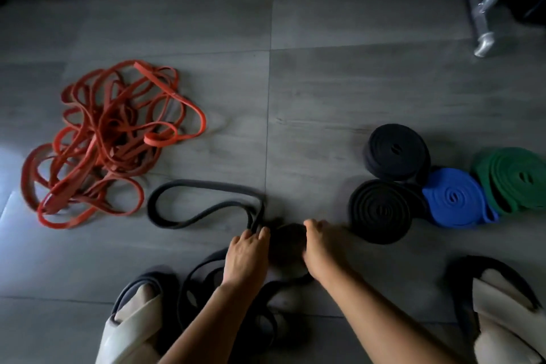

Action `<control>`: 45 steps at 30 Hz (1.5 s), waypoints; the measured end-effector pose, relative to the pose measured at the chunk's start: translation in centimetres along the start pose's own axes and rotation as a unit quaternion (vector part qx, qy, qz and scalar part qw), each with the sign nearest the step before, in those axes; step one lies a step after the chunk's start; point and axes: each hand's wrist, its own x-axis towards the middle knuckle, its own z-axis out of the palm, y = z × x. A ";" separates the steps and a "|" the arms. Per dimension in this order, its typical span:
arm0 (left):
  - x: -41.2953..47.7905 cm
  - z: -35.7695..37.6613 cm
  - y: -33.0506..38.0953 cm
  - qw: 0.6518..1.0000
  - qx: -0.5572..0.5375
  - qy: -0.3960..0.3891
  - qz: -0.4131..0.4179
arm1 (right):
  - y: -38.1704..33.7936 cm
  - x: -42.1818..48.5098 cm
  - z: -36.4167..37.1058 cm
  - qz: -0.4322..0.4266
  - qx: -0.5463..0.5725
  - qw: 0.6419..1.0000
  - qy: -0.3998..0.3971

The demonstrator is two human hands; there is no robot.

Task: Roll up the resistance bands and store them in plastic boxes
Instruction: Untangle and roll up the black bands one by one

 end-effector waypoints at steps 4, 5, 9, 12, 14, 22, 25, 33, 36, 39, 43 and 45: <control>-2.1 -1.0 -1.2 0.996 0.005 -0.075 -0.039 | -1.4 -3.1 -0.2 -0.027 0.152 0.987 0.049; -2.6 -1.7 -1.3 0.996 -0.012 -0.077 -0.037 | -1.9 -3.8 -0.9 -0.061 0.185 0.978 0.079; -5.3 -5.8 -1.2 0.982 -0.188 -0.001 -0.037 | -5.1 -6.8 -6.8 -0.195 0.172 0.959 0.112; -7.5 -10.5 -1.0 0.946 -0.306 0.101 -0.029 | -7.4 -9.7 -10.9 -0.261 0.181 0.942 0.112; -9.3 -14.0 -0.8 0.946 -0.304 0.107 0.019 | -8.7 -12.1 -13.3 -0.298 0.182 0.931 0.104; -17.6 -28.0 1.9 0.917 -0.362 0.147 0.077 | -10.9 -21.5 -25.2 -0.327 0.283 0.890 0.142; -21.1 -31.9 3.5 0.869 -0.459 0.156 0.094 | -11.2 -25.5 -28.9 -0.353 0.338 0.865 0.115; -26.0 -34.7 6.2 0.805 -0.538 0.208 0.140 | -10.8 -31.7 -31.1 -0.386 0.417 0.815 0.116; -25.7 -34.1 6.5 0.793 -0.562 0.211 0.099 | -9.8 -31.2 -29.5 -0.353 0.469 0.802 0.108; -25.2 -33.7 6.8 0.778 -0.600 0.163 0.095 | -9.1 -30.3 -28.8 -0.334 0.478 0.809 0.080; -24.6 -33.8 6.3 0.727 -0.663 0.151 0.095 | -8.8 -29.1 -28.9 -0.330 0.427 0.840 0.063; -24.2 -33.9 6.3 0.713 -0.682 0.136 0.093 | -8.9 -28.5 -28.6 -0.326 0.409 0.851 0.048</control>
